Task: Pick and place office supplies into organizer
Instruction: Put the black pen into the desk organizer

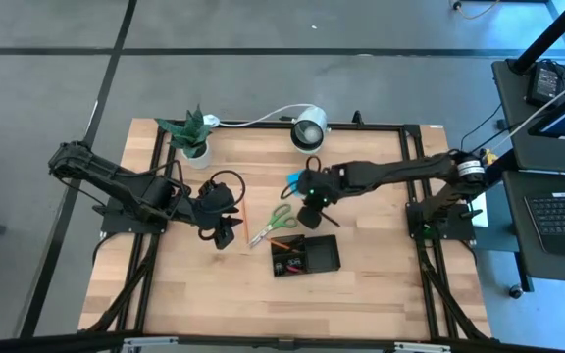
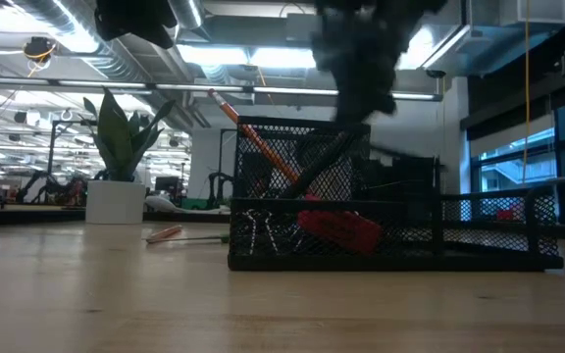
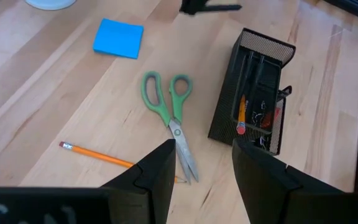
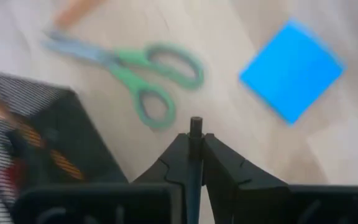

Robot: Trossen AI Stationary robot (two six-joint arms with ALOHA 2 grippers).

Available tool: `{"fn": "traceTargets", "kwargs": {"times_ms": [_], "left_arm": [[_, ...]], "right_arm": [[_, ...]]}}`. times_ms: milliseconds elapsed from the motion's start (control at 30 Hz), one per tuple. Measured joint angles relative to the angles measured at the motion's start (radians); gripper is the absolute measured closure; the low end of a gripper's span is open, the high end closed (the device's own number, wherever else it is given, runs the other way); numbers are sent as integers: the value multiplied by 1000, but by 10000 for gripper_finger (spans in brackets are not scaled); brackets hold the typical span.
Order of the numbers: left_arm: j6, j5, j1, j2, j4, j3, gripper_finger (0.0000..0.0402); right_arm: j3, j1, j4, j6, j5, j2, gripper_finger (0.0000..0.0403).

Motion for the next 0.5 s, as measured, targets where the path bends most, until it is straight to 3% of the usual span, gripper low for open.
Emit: {"fn": "traceTargets", "kwargs": {"times_ms": [267, 500], "left_arm": [[0, 0, 0, 0, -5, 0, 249], [0, 0, 0, 0, -7, 0, 249]], "right_arm": [[219, 73, 70, -45, 7, -35, 362], [239, 232, 399, -139, 47, -29, 360]]}}
